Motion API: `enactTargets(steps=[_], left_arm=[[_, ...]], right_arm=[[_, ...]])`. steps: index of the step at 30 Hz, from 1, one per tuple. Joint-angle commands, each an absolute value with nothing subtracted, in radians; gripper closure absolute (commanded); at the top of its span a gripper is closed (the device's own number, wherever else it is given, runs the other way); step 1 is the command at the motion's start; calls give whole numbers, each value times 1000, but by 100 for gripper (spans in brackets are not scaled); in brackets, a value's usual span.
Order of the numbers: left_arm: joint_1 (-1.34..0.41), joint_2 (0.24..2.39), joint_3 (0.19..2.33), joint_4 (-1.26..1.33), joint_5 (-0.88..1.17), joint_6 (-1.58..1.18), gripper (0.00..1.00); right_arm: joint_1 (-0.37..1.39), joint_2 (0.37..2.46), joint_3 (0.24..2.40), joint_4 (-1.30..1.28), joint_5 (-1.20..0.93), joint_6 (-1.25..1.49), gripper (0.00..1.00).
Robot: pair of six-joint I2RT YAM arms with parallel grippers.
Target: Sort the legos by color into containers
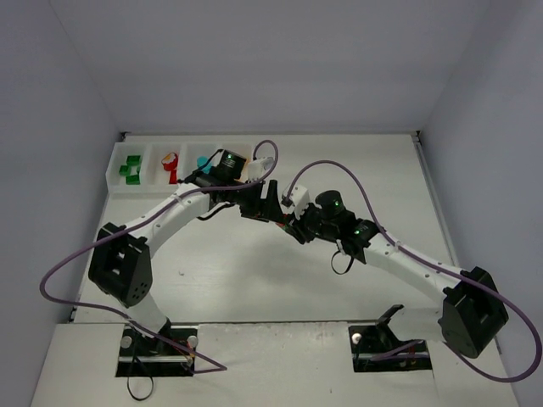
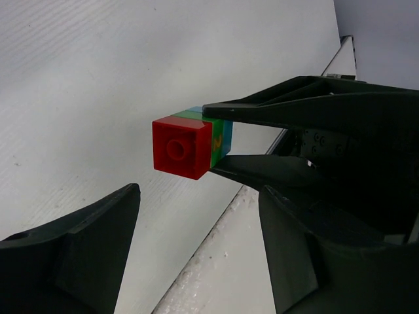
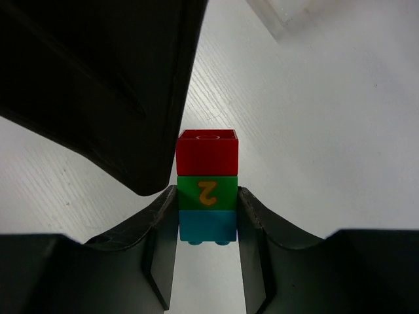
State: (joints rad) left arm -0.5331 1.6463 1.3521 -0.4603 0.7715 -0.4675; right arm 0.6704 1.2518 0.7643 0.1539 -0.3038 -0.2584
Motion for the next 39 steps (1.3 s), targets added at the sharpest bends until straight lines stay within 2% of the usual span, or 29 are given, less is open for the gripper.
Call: enactTargets(steps=[1, 14, 23, 30, 34, 35, 39], left_arm=[[-537, 1649, 1393, -436, 795, -425, 33], [-538, 1693, 1397, -385, 836, -420, 34], [-538, 1715, 1384, -321, 922, -439, 43], [-538, 1721, 1382, -313, 960, -449, 58], [-537, 1721, 1381, -321, 985, -449, 80], [-534, 1721, 1381, -328, 988, -449, 82], [-522, 1729, 1388, -360, 1025, -428, 86]], right_arm=[[678, 1221, 788, 222, -322, -250, 100], [695, 1201, 793, 227, -342, -235, 100], [695, 1184, 781, 238, -341, -226, 100], [695, 1175, 769, 242, -341, -221, 100], [696, 1175, 753, 242, -334, -224, 100], [695, 1175, 750, 244, -334, -224, 100], [695, 1169, 723, 250, -325, -222, 100]])
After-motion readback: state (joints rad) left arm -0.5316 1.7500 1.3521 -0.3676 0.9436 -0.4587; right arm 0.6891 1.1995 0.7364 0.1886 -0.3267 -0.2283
